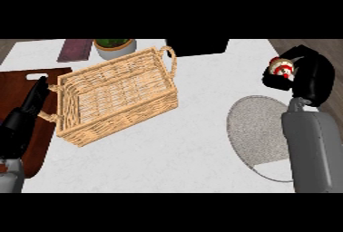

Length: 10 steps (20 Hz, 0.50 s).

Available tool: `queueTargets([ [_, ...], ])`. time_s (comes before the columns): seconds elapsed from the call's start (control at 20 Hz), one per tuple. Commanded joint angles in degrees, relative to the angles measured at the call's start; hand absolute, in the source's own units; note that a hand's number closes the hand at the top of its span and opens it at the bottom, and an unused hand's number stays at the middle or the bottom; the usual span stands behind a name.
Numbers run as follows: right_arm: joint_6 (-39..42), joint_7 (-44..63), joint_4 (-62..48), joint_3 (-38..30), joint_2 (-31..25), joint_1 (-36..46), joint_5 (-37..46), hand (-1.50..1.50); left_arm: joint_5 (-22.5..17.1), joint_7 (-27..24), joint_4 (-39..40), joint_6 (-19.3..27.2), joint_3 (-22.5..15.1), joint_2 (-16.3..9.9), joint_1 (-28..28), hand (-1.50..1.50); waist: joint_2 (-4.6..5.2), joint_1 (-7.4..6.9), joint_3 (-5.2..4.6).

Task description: Pick the cupcake from the placemat and place it in the basket

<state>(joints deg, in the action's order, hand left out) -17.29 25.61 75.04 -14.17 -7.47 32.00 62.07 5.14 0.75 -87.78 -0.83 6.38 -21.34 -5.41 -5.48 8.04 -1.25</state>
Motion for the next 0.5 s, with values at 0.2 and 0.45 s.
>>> queueTargets([
  [0.2, 0.5, 24.5, 7.8, 9.1, 7.3, 14.0, 12.1, 1.50, -0.6, -0.9, -1.0, -2.2, -2.4, 0.6, -2.4, 0.00, 2.33, -6.42, 0.23],
  [0.45, 8.7, 43.7, 5.6, 16.1, 7.4, 25.6, 17.6, 1.50, -0.3, -0.6, -1.5, -2.9, -4.7, 1.8, -5.5, 0.00, 3.66, -9.91, 0.52],
])
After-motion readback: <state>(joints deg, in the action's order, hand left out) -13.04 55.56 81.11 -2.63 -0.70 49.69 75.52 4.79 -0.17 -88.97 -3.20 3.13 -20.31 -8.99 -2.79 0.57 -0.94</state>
